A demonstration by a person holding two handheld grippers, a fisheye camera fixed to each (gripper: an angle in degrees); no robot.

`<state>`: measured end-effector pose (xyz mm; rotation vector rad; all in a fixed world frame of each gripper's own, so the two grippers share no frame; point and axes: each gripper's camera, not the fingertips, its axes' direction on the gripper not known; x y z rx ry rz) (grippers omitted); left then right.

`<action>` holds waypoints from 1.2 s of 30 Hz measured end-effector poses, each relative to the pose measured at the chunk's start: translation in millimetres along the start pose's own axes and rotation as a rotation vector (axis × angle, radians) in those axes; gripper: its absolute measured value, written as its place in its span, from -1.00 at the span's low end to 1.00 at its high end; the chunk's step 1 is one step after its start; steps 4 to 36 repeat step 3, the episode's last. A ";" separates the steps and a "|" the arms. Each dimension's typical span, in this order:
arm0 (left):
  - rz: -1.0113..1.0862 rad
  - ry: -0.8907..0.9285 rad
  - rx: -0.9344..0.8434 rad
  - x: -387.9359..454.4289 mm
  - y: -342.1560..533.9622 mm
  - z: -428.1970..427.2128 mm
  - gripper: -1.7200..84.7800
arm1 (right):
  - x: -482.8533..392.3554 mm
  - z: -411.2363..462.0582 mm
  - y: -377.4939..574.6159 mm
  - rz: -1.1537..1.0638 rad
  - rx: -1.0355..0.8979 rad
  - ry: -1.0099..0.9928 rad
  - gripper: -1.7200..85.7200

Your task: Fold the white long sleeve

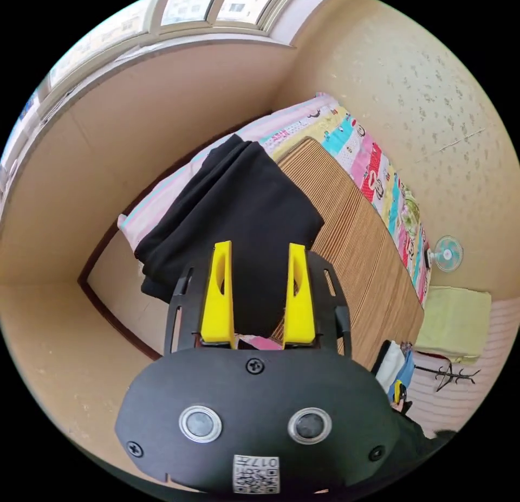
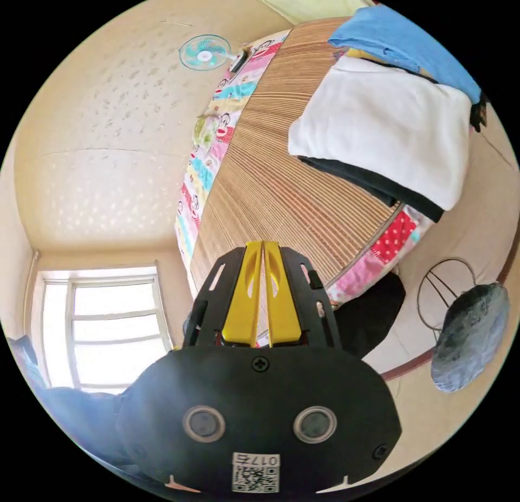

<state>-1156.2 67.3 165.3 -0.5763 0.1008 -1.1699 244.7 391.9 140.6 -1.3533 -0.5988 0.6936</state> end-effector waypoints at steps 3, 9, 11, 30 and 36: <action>-0.017 -0.104 -0.215 -17.7 -22.4 53.0 -0.65 | -37.3 43.6 10.9 -0.076 -0.038 -0.062 -0.95; -0.017 -0.104 -0.215 -17.7 -22.4 53.0 -0.65 | -37.3 43.6 10.9 -0.076 -0.038 -0.062 -0.95; -0.017 -0.104 -0.215 -17.7 -22.4 53.0 -0.65 | -37.3 43.6 10.9 -0.076 -0.038 -0.062 -0.95; -0.017 -0.104 -0.215 -17.7 -22.4 53.0 -0.65 | -37.3 43.6 10.9 -0.076 -0.038 -0.062 -0.95; -0.017 -0.104 -0.215 -17.7 -22.4 53.0 -0.65 | -37.3 43.6 10.9 -0.076 -0.038 -0.062 -0.95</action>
